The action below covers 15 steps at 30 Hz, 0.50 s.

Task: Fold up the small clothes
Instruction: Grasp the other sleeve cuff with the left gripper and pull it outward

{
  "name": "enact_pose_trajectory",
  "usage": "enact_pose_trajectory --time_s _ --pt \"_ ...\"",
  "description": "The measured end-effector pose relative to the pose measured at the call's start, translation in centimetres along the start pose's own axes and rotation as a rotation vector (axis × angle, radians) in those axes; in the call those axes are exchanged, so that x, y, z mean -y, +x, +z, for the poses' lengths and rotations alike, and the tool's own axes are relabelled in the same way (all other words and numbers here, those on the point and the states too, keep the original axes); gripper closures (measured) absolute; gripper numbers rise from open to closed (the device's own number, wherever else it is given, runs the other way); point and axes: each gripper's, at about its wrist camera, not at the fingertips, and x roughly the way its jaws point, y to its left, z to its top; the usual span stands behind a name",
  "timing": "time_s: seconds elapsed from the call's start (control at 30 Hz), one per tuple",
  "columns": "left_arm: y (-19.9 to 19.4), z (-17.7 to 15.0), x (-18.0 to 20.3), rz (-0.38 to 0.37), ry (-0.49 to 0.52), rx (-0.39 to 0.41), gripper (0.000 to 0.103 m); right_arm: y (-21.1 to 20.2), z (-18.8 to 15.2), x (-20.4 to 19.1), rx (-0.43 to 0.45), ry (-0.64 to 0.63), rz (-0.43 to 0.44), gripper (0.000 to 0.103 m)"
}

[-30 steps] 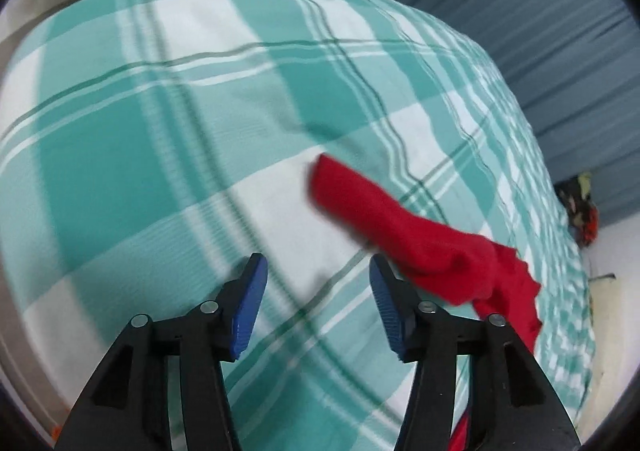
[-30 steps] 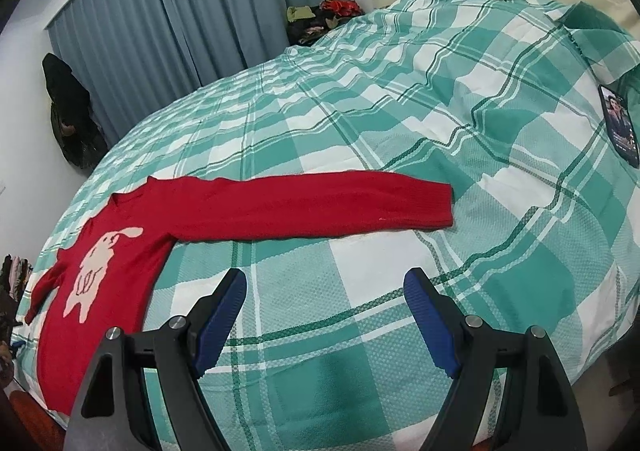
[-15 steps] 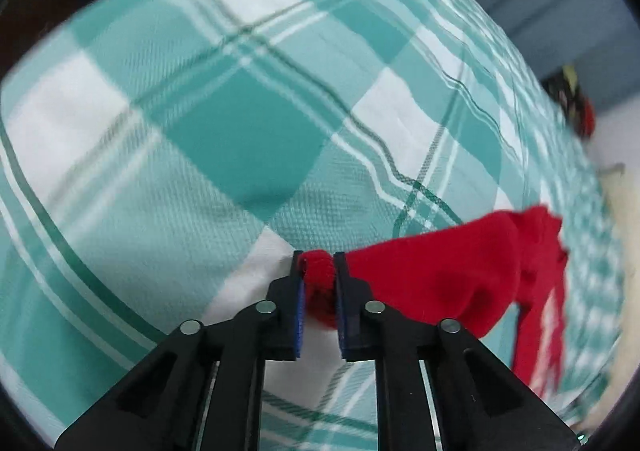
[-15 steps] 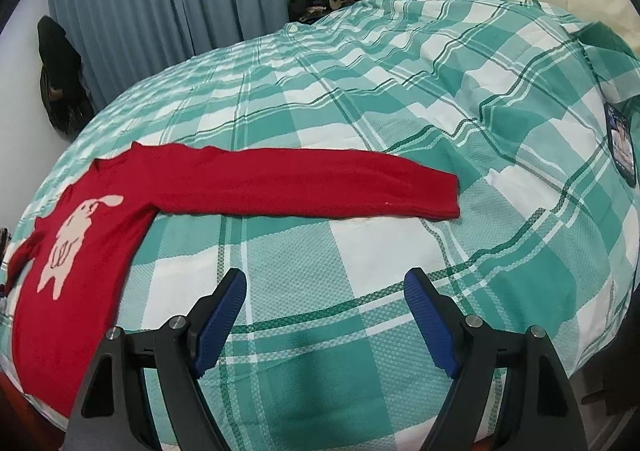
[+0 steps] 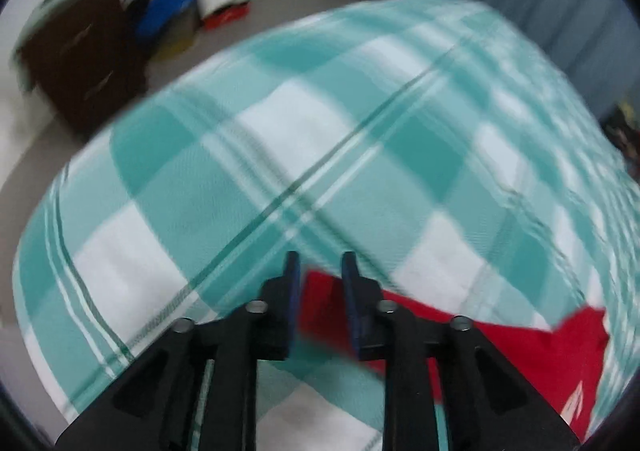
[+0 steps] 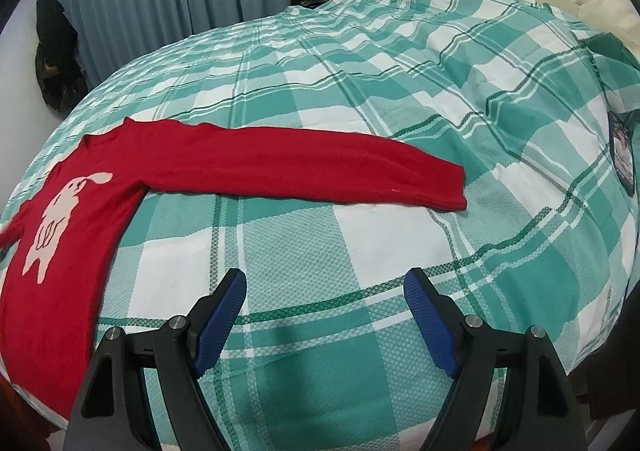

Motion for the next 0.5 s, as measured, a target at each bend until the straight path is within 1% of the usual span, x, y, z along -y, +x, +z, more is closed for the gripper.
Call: enact_pose_trajectory --time_s 0.03,0.1,0.13,0.17,0.23,0.27,0.3,0.33,0.37,0.4,0.43,0.47,0.5 --pt "0.3 -0.2 -1.0 0.008 -0.038 0.013 0.065 0.0 0.0 -0.1 -0.001 -0.001 -0.002 0.023" --pt "-0.2 -1.2 -3.8 -0.075 -0.128 0.052 0.051 0.0 0.0 -0.1 0.0 -0.01 -0.003 0.023" --pt "-0.5 -1.8 -5.0 -0.117 -0.164 0.064 0.05 0.0 0.0 -0.2 0.0 -0.015 -0.005 0.023" --pt "-1.0 -2.7 -6.6 -0.181 -0.205 0.075 0.05 0.1 0.0 -0.2 -0.002 -0.019 -0.007 0.023" --pt "-1.4 -4.2 -8.6 -0.263 -0.239 0.08 0.051 0.4 0.1 -0.3 -0.011 -0.021 -0.01 0.023" --pt "-1.4 -4.9 -9.1 -0.296 -0.237 0.069 0.051 0.7 0.1 -0.3 -0.019 -0.023 -0.011 0.023" --pt "-1.0 -5.7 -9.4 -0.342 -0.21 0.041 0.051 0.9 0.1 -0.4 -0.027 -0.027 -0.012 0.023" --pt "-0.4 -6.1 -8.9 -0.372 -0.165 0.009 0.051 1.2 0.0 -0.5 -0.035 -0.032 -0.012 0.023" --pt "0.0 -6.3 -8.1 -0.378 -0.121 -0.014 0.051 1.3 0.0 -0.7 -0.041 -0.04 -0.013 0.023" --pt "0.6 -6.6 -7.0 -0.346 -0.042 -0.024 0.051 1.4 -0.1 -0.9 -0.044 -0.049 -0.013 0.023" --pt "0.9 -6.8 -6.2 -0.319 0.002 -0.01 0.051 1.4 -0.2 -1.1 -0.046 -0.06 -0.014 0.023" --pt "1.1 -6.6 -5.5 -0.3 0.035 0.01 0.051 1.3 -0.3 -1.4 -0.046 -0.075 -0.017 0.023" --pt "1.3 -6.5 -5.0 -0.286 0.048 0.032 0.051 1.2 -0.4 -1.7 -0.044 -0.086 -0.018 0.023"
